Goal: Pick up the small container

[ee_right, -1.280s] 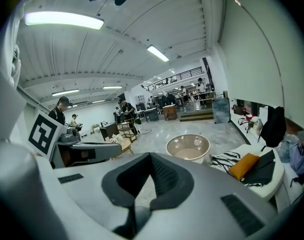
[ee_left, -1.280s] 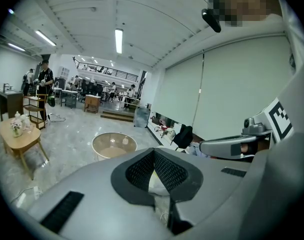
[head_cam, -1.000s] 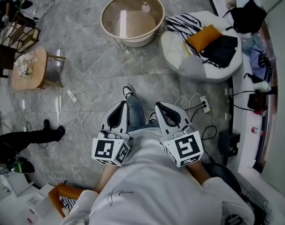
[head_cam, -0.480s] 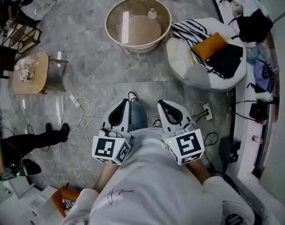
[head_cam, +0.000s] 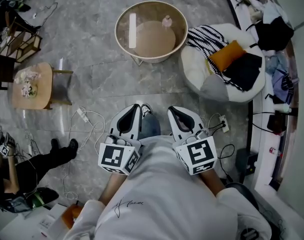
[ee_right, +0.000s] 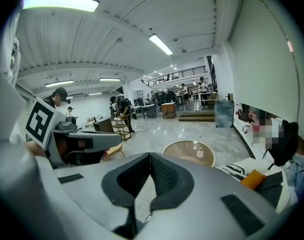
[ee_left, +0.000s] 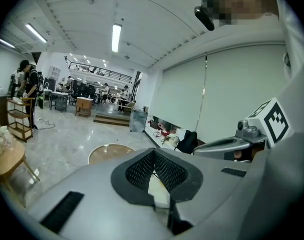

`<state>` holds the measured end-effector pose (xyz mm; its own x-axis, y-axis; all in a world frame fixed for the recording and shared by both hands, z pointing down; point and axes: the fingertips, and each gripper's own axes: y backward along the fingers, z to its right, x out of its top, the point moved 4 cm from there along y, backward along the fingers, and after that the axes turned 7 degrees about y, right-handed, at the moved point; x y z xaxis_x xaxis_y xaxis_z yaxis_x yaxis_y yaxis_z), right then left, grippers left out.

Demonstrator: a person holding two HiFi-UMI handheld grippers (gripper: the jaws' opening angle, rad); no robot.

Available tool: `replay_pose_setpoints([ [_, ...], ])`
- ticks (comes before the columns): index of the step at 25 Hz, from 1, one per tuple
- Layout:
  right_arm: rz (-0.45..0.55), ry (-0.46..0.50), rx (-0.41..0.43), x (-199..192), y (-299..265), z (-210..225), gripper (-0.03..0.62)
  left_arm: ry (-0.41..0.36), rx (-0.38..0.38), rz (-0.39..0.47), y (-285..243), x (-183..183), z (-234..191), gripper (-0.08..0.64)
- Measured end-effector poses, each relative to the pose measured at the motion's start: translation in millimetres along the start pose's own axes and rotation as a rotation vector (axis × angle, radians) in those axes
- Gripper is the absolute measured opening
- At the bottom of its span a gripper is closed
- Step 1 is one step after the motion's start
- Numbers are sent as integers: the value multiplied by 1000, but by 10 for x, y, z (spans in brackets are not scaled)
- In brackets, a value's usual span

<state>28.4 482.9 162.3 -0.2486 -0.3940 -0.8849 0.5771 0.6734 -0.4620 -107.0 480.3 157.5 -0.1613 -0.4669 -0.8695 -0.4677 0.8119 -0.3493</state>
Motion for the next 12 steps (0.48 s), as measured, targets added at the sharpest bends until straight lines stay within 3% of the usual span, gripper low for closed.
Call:
replay_pose_setpoints([
  [12,-37,32,-41,458,-851,-55,17,-12,-66,-16,-402,466,-768,17],
])
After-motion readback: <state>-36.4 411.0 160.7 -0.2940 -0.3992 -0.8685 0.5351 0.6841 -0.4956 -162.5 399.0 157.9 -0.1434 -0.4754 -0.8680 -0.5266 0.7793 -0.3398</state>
